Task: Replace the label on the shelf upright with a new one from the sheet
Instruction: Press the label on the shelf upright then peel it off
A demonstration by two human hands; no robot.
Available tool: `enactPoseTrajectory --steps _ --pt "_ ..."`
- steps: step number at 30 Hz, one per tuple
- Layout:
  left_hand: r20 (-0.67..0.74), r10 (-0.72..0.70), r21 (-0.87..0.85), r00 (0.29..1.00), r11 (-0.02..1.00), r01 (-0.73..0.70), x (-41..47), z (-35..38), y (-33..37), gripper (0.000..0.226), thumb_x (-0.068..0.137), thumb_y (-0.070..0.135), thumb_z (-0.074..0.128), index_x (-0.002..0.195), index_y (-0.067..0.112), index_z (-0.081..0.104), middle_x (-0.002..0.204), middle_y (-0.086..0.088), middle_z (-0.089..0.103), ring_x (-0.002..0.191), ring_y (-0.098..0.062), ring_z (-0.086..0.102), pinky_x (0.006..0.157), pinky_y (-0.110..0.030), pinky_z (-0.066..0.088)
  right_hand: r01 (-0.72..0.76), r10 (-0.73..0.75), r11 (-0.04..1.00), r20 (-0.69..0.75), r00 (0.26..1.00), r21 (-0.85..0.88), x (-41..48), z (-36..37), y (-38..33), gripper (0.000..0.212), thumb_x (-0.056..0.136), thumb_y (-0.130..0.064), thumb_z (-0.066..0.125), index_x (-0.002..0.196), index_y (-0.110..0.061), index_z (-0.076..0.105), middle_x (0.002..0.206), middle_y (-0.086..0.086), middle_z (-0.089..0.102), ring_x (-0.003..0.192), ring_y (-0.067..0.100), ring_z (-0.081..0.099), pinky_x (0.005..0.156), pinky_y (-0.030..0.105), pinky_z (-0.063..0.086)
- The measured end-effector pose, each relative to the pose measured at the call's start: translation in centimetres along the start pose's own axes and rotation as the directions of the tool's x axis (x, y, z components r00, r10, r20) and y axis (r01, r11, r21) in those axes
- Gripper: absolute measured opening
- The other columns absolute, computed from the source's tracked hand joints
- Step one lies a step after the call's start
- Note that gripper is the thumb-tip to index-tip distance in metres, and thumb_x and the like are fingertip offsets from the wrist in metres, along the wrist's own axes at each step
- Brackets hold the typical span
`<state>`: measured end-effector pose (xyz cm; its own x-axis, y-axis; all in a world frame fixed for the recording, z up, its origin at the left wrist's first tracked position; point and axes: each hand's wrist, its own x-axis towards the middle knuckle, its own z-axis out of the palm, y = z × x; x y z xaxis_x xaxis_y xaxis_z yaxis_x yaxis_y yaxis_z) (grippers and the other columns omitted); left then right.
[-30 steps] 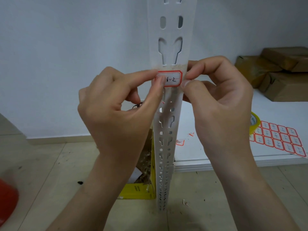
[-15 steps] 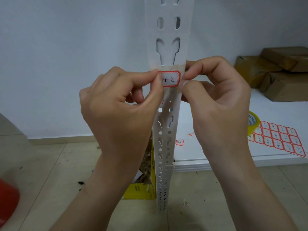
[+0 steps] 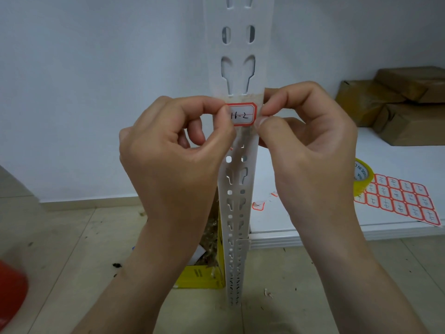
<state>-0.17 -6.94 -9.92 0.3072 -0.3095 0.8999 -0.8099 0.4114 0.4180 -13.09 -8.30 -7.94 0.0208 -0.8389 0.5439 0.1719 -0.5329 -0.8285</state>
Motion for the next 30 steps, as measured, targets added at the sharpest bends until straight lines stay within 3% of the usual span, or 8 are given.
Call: enactPoseTrajectory --steps 7,11,14,16,17,20,22,30 --pt "0.036 0.021 -0.022 0.999 1.000 -0.020 0.02 -0.05 -0.34 0.013 0.095 0.020 0.073 0.088 0.031 0.069 0.062 0.000 0.054 0.059 -0.016 0.049 0.064 -0.053 0.048 0.006 -0.006 1.000 -0.004 1.000 -0.018 0.03 -0.06 0.05 0.018 0.091 0.007 0.062 0.088 -0.011 0.062 0.110 0.008 0.075 0.087 0.018 0.078 0.067 0.027 0.064" --pt "0.011 0.048 0.001 0.999 0.999 -0.048 -0.30 -0.04 -0.26 0.017 0.094 0.017 0.074 0.089 0.031 0.065 0.066 0.005 0.050 0.067 0.001 0.047 0.066 -0.051 0.048 0.007 -0.007 1.000 0.002 1.000 -0.013 0.06 -0.10 0.04 0.017 0.091 0.007 0.062 0.089 -0.011 0.062 0.109 0.007 0.074 0.088 0.019 0.078 0.067 0.026 0.063" --pt "-0.036 0.063 0.036 0.997 0.997 -0.062 -0.26 -0.10 -0.55 0.017 0.098 0.023 0.077 0.096 0.032 0.063 0.079 0.008 0.052 0.076 0.008 0.044 0.069 -0.040 0.050 0.002 -0.002 1.000 0.007 1.000 0.002 0.07 -0.09 0.00 0.017 0.090 0.006 0.061 0.089 -0.010 0.061 0.110 0.009 0.074 0.085 0.017 0.079 0.066 0.024 0.062" --pt "-0.050 0.070 0.030 0.996 0.997 -0.069 -0.20 -0.12 -0.61 0.013 0.099 0.027 0.078 0.100 0.031 0.066 0.083 0.006 0.053 0.076 0.004 0.045 0.072 -0.025 0.046 -0.001 0.001 1.000 0.008 1.000 0.002 0.07 -0.10 0.02 0.016 0.091 0.005 0.061 0.089 -0.011 0.061 0.111 0.009 0.074 0.086 0.018 0.079 0.067 0.025 0.063" --pt "-0.050 0.072 0.031 0.996 0.997 -0.070 -0.20 -0.12 -0.57 0.011 0.099 0.028 0.078 0.101 0.031 0.068 0.084 0.005 0.054 0.077 -0.001 0.046 0.072 -0.025 0.047 -0.003 0.003 1.000 0.009 1.000 0.003 0.07 -0.11 0.01 0.016 0.091 0.005 0.062 0.089 -0.011 0.061 0.111 0.009 0.074 0.086 0.019 0.079 0.068 0.026 0.063" --pt "-0.042 0.084 0.064 0.996 0.995 -0.081 -0.19 -0.14 -0.40 0.013 0.099 0.032 0.078 0.104 0.036 0.067 0.081 0.003 0.056 0.078 -0.016 0.054 0.068 -0.045 0.050 -0.008 0.008 1.000 0.011 1.000 0.004 0.06 -0.12 -0.03 0.017 0.091 0.005 0.062 0.089 -0.012 0.062 0.111 0.008 0.074 0.087 0.019 0.079 0.068 0.027 0.063" --pt "-0.039 0.089 0.075 0.995 0.994 -0.085 -0.19 -0.16 -0.37 0.012 0.099 0.032 0.078 0.104 0.037 0.068 0.079 0.003 0.056 0.076 -0.022 0.056 0.066 -0.049 0.048 -0.011 0.011 1.000 0.007 1.000 -0.004 0.03 -0.08 -0.01 0.017 0.092 0.004 0.062 0.089 -0.012 0.062 0.112 0.008 0.074 0.087 0.019 0.079 0.068 0.026 0.063" --pt "0.000 -0.001 0.012 1.000 1.000 0.001 -0.24 0.07 0.06 0.011 0.099 0.030 0.075 0.099 0.037 0.067 0.075 0.004 0.056 0.076 -0.019 0.054 0.067 -0.036 0.047 -0.013 0.013 1.000 0.007 1.000 -0.005 -0.04 -0.02 0.00 0.016 0.092 0.005 0.063 0.089 -0.011 0.062 0.113 0.009 0.074 0.087 0.017 0.078 0.067 0.021 0.061"
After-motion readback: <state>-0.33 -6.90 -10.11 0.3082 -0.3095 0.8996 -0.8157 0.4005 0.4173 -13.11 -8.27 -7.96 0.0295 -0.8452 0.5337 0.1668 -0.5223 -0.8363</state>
